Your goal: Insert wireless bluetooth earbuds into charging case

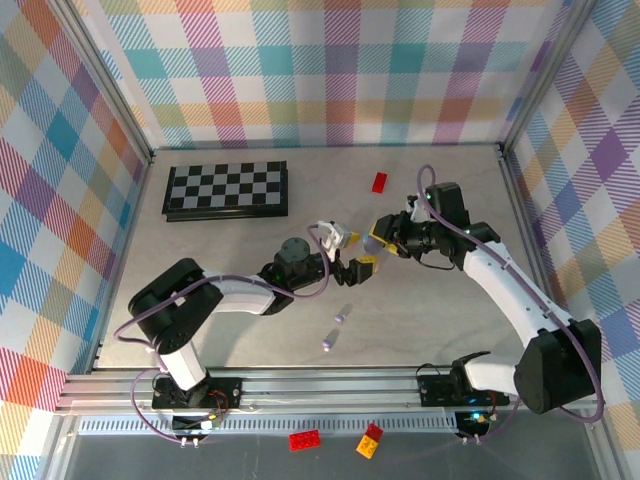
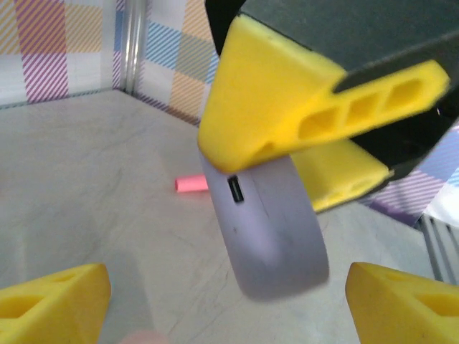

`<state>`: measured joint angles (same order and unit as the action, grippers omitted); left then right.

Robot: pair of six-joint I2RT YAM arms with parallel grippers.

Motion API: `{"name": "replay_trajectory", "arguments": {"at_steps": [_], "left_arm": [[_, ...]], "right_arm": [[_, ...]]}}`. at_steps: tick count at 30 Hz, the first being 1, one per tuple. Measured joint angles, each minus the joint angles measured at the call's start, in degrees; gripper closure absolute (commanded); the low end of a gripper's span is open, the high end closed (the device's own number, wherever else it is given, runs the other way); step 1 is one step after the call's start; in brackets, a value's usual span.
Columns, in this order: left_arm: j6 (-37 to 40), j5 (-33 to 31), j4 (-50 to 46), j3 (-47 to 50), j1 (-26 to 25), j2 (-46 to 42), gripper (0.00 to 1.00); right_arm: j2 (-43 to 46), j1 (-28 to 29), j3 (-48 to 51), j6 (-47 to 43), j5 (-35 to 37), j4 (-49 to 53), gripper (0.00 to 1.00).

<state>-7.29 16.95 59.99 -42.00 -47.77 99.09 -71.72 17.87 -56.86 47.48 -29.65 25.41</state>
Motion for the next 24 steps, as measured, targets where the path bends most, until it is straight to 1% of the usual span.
{"name": "replay_trajectory", "arguments": {"at_steps": [2,5,7,10,12,13,16,17,20,22,24], "left_arm": [[-1.4,0.3,2.5,-1.0,0.0,1.6,0.33],[-2.6,0.6,5.3,-1.4,0.0,2.8,0.42],[-3.1,1.1,6.2,-1.4,0.0,3.0,0.51],[-3.5,2.1,7.0,-1.5,-0.1,3.0,0.68],[-3.5,2.3,7.2,-1.5,-0.1,3.0,0.77],[-3.8,2.5,7.2,-1.5,-0.1,3.0,0.80],[-3.5,3.5,6.3,-1.5,0.1,2.5,0.82],[-3.4,4.1,5.5,-1.5,0.3,2.1,0.82],[-3.5,7.4,1.4,-1.6,1.3,-0.3,0.82],[-5.0,10.6,-1.8,-2.3,2.6,-2.6,0.83],[-8.3,14.1,-4.7,-3.9,4.5,-4.5,0.84]], "right_arm": [[0.2,-0.2,0.5,0.5,-1.1,-0.8,0.70],[0.3,-0.7,1.2,1.0,-2.2,-1.2,0.70],[0.3,-1.0,1.3,1.2,-2.6,-1.6,0.70],[0.3,-1.2,1.4,1.4,-2.6,-2.4,0.70],[0.3,-1.5,1.4,1.4,-2.6,-2.7,0.65],[0.3,-1.5,1.4,1.3,-2.8,-2.8,0.58],[0.5,-1.7,1.6,0.3,-3.0,-2.7,0.34],[0.9,-1.7,1.6,-0.5,-2.9,-2.7,0.30],[3.8,-1.8,1.6,-4.9,-2.0,-2.7,0.23],[6.9,-1.8,1.6,-10.2,-1.8,-3.0,0.22],[10.1,-1.8,1.7,-15.2,-1.9,-3.8,0.22]]}}
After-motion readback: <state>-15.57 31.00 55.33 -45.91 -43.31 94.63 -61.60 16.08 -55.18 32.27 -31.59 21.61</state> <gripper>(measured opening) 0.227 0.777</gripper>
